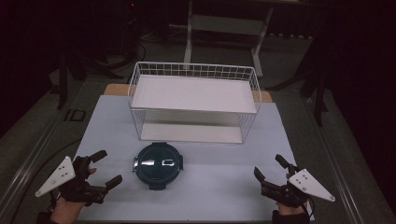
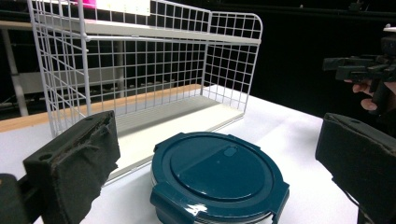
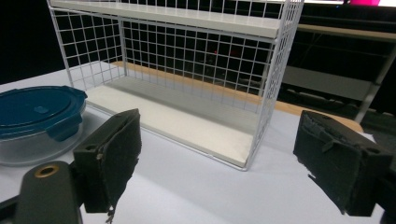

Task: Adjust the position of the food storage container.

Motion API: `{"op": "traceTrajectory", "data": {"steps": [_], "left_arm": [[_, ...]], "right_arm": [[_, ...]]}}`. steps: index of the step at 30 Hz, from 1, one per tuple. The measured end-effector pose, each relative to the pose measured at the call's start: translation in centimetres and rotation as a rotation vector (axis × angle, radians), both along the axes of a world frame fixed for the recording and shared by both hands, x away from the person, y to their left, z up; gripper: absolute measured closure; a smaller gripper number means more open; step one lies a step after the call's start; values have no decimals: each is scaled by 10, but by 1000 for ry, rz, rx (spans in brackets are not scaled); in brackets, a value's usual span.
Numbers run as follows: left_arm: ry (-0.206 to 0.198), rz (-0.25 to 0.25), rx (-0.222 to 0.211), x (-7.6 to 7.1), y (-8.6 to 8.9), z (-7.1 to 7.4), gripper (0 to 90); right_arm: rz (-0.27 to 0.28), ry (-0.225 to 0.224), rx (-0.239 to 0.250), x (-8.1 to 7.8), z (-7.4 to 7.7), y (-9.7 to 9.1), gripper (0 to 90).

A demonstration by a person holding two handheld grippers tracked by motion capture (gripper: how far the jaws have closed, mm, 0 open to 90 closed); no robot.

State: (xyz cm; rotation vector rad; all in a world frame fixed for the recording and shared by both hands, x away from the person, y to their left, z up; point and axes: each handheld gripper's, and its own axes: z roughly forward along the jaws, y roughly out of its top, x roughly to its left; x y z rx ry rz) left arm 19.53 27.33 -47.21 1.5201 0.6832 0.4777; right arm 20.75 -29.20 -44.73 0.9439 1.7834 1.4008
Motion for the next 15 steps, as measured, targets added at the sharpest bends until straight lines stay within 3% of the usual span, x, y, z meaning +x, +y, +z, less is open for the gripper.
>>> {"op": "traceTrajectory", "data": {"steps": [8,10,11,14,15], "left_arm": [[-5,-6,-5,-1,-2,3,0],[-1,-16,-28,-2,-2,6,0],[16,-32,-51,-1,-1,11,0],[28,-47,-48,1,0,16,0],[50,-63,-37,5,2,21,0]], "right_arm": [[32,1,-8,-5,9,5,164],[43,13,18,-6,13,5,165],[43,6,17,-7,18,6,165],[40,-17,1,-9,23,8,163],[42,-26,-1,-9,26,9,154]]}}
